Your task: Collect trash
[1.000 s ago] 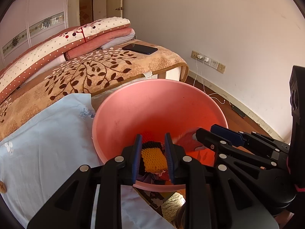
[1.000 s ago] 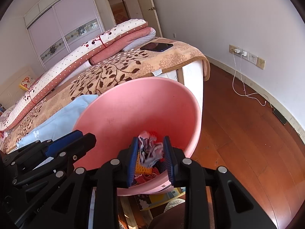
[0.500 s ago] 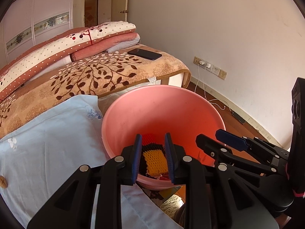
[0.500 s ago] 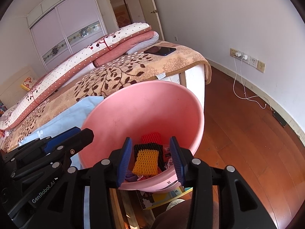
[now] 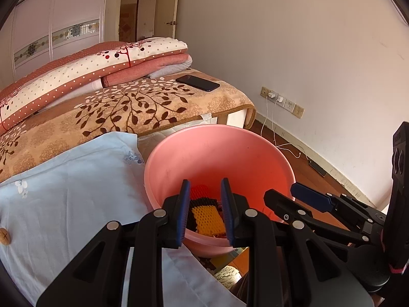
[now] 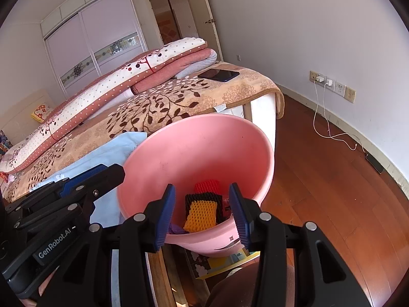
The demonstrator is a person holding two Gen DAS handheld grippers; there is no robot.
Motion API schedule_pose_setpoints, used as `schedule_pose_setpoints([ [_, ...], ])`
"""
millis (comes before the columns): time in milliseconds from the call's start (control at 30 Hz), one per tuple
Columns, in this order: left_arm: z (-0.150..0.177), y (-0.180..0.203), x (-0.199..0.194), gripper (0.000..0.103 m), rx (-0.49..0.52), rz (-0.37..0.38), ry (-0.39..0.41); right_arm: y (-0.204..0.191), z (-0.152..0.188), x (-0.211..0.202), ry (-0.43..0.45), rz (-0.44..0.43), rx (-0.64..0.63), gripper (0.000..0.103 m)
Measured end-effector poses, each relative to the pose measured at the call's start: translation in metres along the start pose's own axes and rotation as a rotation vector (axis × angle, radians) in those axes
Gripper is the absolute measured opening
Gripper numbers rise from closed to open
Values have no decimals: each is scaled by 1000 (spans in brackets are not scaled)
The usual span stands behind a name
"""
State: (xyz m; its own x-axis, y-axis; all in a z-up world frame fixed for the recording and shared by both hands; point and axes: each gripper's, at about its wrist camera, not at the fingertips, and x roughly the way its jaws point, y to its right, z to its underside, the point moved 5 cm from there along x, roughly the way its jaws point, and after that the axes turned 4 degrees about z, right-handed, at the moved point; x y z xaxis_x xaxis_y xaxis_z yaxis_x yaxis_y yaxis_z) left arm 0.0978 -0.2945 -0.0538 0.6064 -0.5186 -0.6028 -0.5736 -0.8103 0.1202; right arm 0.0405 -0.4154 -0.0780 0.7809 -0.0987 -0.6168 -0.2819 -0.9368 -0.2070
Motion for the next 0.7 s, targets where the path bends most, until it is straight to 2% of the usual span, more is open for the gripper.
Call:
schedule_pose_setpoints([
  [700, -5, -12, -31, 25, -58, -6, 70, -20, -4, -35, 98, 0, -31, 53],
])
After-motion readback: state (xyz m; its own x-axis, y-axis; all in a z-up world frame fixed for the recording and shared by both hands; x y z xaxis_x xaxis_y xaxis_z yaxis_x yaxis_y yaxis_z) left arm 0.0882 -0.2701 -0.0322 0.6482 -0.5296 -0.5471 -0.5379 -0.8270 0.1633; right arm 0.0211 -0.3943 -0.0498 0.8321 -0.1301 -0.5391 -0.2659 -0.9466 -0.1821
